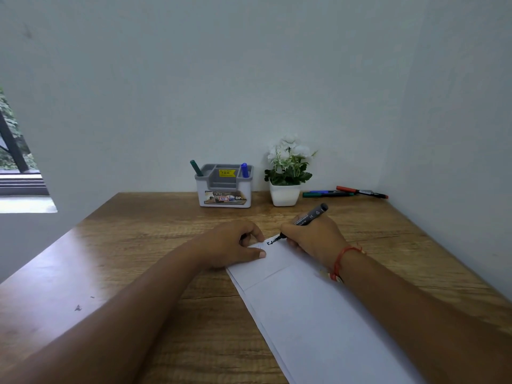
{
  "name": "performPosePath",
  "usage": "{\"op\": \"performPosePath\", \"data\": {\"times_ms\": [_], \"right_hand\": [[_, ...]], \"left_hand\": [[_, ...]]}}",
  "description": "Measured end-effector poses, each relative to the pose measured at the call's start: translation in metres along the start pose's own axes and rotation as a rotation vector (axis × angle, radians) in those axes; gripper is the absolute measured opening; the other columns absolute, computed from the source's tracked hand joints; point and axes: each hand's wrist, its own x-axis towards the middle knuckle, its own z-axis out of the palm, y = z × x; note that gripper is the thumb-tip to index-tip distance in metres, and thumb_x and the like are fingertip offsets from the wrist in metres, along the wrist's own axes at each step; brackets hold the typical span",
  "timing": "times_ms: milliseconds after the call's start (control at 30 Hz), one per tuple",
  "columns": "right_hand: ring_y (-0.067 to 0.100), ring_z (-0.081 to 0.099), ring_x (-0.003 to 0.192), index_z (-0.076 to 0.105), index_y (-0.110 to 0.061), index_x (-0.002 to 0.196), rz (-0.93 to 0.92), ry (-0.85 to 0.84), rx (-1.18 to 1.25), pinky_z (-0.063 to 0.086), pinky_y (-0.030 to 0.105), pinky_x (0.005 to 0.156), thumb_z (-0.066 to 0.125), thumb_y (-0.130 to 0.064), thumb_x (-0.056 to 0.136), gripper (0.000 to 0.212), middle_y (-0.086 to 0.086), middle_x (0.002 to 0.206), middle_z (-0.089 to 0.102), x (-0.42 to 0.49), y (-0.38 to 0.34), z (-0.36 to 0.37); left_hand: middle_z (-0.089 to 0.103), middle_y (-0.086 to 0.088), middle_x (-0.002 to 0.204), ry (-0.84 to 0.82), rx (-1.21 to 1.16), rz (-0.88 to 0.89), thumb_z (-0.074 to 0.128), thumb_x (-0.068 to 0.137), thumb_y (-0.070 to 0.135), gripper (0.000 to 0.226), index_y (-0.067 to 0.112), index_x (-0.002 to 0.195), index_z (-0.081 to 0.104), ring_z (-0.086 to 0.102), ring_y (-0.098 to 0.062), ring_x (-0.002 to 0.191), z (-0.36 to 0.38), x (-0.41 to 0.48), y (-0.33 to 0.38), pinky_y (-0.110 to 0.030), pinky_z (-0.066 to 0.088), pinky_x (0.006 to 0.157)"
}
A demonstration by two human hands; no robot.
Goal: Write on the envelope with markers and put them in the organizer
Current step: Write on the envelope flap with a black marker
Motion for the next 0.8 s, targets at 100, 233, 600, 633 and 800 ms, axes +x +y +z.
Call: {"op": "performPosePath", "data": {"times_ms": [100,233,600,633,800], "right_hand": [[0.016,0.060,0.062,0.072,-0.002,0.086,0.000,0.014,0.004,0.050,0.029,0.059,0.068,-0.034,0.077,0.034,0.014,0.083,0.075,0.0009,0.0008,0.0001],[0.016,0.060,0.061,0.073,0.002,0.089,0.004,0.034,0.001,0.053,0.031,0.061,0.068,-0.034,0.077,0.039,0.015,0.086,0.076,0.0019,0.0020,0.0012],[0.015,0.058,0.057,0.067,-0.012,0.075,-0.019,0.025,0.014,0.049,0.028,0.058,0.066,-0.031,0.079,0.020,0.006,0.068,0.069,-0.0018,0.0006,-0.0008],[0.015,0.058,0.057,0.067,-0.012,0.076,-0.019,0.022,0.016,0.049,0.028,0.058,0.066,-0.032,0.079,0.020,0.005,0.066,0.068,-0.0016,0.0006,-0.0006],[0.014,0.057,0.054,0.064,-0.013,0.076,-0.013,0.028,0.011,0.045,0.024,0.053,0.065,-0.032,0.078,0.019,0.004,0.065,0.066,-0.0020,-0.0014,-0.0008]], "left_hand": [[0.051,0.013,0.082,0.006,0.000,0.006,0.068,0.087,0.043,0.030,0.033,0.114,0.060,0.046,-0.003,0.072,0.0001,-0.0001,-0.0002,-0.019,0.037,0.065],[0.051,0.011,0.082,0.003,-0.005,0.008,0.068,0.087,0.042,0.030,0.032,0.114,0.060,0.046,-0.004,0.071,-0.0003,0.0006,0.0000,-0.019,0.038,0.065],[0.051,0.013,0.080,0.016,-0.012,0.015,0.069,0.086,0.041,0.029,0.032,0.112,0.061,0.046,-0.003,0.069,0.0006,0.0005,-0.0004,-0.018,0.036,0.064],[0.051,0.013,0.080,0.017,-0.011,0.013,0.069,0.086,0.041,0.030,0.032,0.113,0.061,0.046,-0.003,0.070,0.0006,0.0004,-0.0002,-0.017,0.037,0.064],[0.051,0.012,0.081,0.011,-0.007,0.009,0.069,0.086,0.041,0.030,0.032,0.114,0.060,0.046,-0.003,0.071,-0.0003,0.0001,0.0013,-0.018,0.037,0.065]]}}
